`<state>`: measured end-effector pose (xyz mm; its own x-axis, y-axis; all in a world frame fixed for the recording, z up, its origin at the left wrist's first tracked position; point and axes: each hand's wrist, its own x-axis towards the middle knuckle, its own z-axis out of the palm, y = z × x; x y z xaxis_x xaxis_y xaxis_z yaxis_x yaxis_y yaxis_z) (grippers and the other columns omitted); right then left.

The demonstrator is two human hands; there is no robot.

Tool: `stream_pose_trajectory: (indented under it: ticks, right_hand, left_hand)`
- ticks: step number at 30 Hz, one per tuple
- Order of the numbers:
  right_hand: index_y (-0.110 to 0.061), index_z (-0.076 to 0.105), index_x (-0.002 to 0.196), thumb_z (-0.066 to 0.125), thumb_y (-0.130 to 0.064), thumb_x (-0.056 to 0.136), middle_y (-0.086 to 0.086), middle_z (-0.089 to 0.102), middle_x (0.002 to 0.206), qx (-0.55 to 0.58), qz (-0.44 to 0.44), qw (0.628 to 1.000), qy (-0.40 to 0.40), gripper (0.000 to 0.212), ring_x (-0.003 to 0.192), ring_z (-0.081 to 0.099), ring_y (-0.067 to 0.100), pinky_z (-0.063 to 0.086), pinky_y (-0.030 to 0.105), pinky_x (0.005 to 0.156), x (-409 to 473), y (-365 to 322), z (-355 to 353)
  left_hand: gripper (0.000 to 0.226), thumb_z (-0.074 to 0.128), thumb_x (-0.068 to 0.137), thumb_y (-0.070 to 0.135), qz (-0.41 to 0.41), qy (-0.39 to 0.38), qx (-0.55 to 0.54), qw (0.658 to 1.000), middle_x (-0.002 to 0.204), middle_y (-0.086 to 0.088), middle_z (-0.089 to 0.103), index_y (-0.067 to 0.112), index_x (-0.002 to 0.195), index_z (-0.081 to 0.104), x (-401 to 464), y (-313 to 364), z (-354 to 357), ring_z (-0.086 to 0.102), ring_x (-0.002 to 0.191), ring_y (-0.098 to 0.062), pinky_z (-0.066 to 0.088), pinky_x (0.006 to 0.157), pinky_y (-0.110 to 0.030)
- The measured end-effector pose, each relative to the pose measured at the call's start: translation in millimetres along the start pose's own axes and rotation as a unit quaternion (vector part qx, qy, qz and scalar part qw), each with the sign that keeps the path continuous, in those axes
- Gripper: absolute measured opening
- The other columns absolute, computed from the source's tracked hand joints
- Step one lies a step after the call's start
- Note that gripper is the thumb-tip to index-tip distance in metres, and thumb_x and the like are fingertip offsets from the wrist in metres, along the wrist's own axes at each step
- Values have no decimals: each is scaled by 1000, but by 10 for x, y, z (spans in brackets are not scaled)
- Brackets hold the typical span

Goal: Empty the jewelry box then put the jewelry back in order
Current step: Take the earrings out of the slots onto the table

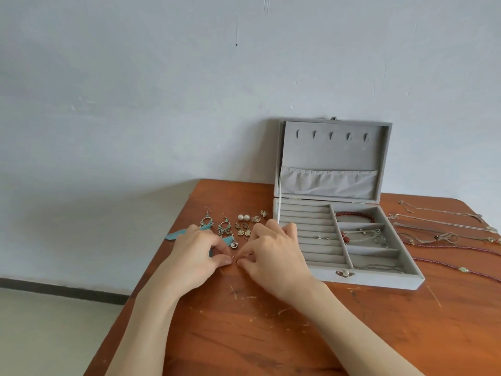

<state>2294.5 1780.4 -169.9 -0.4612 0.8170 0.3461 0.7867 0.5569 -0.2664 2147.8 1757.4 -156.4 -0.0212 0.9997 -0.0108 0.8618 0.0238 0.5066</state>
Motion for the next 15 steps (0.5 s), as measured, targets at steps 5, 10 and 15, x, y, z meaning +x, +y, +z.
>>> stream_pose_trajectory:
  ticks: [5, 10, 15]
  right_hand:
    - [-31, 72, 89, 56, -36, 85, -10, 46, 84, 37, -2, 999, 10, 17, 96, 44, 16, 17, 30, 79, -35, 54, -83]
    - [-29, 69, 91, 54, -32, 90, -15, 48, 81, 90, 28, 993, 65, 15, 88, 43, 8, 22, 28, 80, -132, 352, -356]
    - [-24, 71, 84, 62, -17, 85, -18, 47, 68, 78, 96, 985, 123, 12, 77, 44, 10, 32, 34, 77, -289, 927, -604]
  left_hand:
    - [13, 64, 84, 33, 20, 20, -29, 999, 84, 13, 57, 40, 75, 58, -16, -23, -8, 42, 95, -10, 38, 85, -31]
    - [5, 58, 88, 31, 76, 90, -50, 992, 83, 17, 54, 32, 93, 60, -14, 167, -25, 44, 89, -5, 36, 84, -27]
    - [10, 55, 90, 28, 154, 86, -17, 984, 89, 14, 55, 26, 94, 64, 139, 600, 72, 42, 91, -5, 34, 76, -19]
